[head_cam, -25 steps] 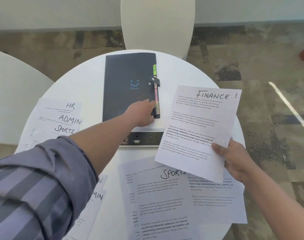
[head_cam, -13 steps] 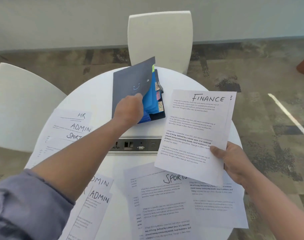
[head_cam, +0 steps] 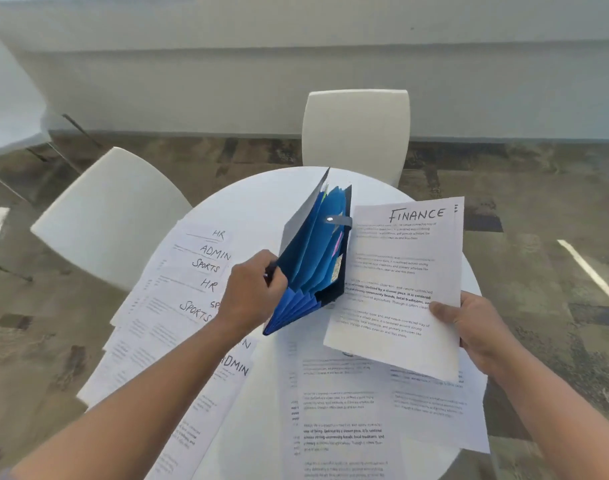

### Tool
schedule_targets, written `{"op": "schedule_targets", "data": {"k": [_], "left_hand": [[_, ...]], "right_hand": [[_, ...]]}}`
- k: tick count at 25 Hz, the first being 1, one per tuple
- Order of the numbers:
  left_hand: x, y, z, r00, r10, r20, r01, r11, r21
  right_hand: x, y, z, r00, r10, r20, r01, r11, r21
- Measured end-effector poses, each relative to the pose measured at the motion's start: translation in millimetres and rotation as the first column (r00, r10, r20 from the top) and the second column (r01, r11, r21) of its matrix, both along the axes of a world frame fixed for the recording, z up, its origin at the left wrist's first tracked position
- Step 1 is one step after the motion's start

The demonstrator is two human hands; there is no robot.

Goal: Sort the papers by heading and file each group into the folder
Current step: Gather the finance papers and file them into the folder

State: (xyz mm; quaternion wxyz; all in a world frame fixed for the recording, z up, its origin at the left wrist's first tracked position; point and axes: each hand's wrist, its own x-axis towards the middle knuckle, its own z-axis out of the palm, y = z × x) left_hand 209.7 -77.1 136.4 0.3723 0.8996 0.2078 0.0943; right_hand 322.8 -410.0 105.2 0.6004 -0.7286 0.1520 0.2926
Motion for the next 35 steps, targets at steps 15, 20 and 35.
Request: {"op": "schedule_targets", "data": {"k": [15, 20, 35], "left_hand": [[-140, -4, -7, 0.919, -0.254, -0.303, 0.151, 0.934, -0.325], [-145, 4, -16, 0.925, -0.255, -0.281, 0.171, 0.941, -0.291], [-125, -29, -6, 0.955, -0.127, -0.267, 0.097, 0.988, -0.122]], "right_hand": [[-99, 49, 13, 0.993, 0.108, 0.056, -0.094, 0.975, -0.199], [-128, 65, 12, 0.992, 0.093, 0.090, -0.068, 0.966, -0.249], [-171, 64, 21, 0.994, -0.032, 0.107, 0.057, 0.970, -0.235]]}}
